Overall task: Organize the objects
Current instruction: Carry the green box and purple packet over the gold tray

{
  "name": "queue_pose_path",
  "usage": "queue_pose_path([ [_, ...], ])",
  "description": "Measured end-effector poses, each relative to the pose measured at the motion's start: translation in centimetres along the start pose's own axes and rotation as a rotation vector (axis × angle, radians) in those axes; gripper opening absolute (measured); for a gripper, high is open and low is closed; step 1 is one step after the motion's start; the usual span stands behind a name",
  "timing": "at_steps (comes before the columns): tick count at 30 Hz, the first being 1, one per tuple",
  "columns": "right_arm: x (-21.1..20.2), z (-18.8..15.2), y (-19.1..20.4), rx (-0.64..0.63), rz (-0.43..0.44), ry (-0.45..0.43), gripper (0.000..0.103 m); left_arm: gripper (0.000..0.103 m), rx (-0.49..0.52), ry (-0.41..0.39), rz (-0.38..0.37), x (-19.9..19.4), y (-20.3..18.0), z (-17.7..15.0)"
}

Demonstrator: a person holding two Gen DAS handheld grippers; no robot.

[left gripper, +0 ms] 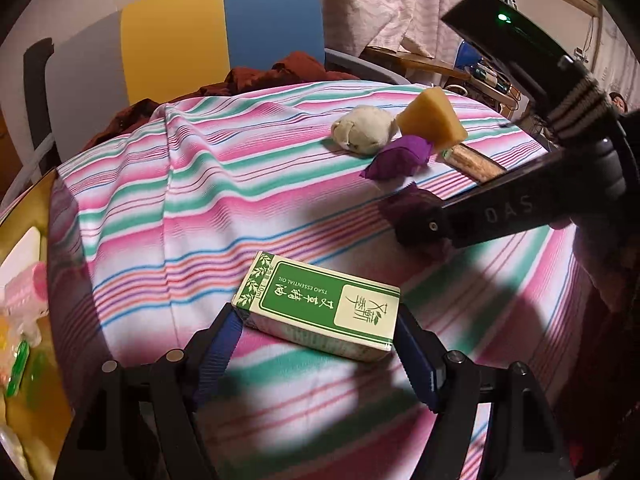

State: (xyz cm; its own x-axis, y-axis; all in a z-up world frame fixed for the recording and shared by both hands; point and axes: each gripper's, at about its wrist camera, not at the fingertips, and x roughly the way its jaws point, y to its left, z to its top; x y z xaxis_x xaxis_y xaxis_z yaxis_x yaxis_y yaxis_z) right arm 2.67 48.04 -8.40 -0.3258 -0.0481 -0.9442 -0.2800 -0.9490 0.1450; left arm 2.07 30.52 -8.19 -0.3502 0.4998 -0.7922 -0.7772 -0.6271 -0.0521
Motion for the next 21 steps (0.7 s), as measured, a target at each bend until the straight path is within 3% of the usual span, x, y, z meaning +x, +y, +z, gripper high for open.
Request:
queue_pose_path([
  [12, -0.9, 0.0, 3.2, -0.131, 0.022, -0.078, 0.039, 0.076, -0.003, -0.023, -0.003, -2.1, -0.3, -1.8],
  [21, -2.6, 0.0, 3.5, -0.121, 0.081, -0.162, 0.039, 0.076, -0.007, -0.051, -0.023, -4.4, -0.5, -1.9],
])
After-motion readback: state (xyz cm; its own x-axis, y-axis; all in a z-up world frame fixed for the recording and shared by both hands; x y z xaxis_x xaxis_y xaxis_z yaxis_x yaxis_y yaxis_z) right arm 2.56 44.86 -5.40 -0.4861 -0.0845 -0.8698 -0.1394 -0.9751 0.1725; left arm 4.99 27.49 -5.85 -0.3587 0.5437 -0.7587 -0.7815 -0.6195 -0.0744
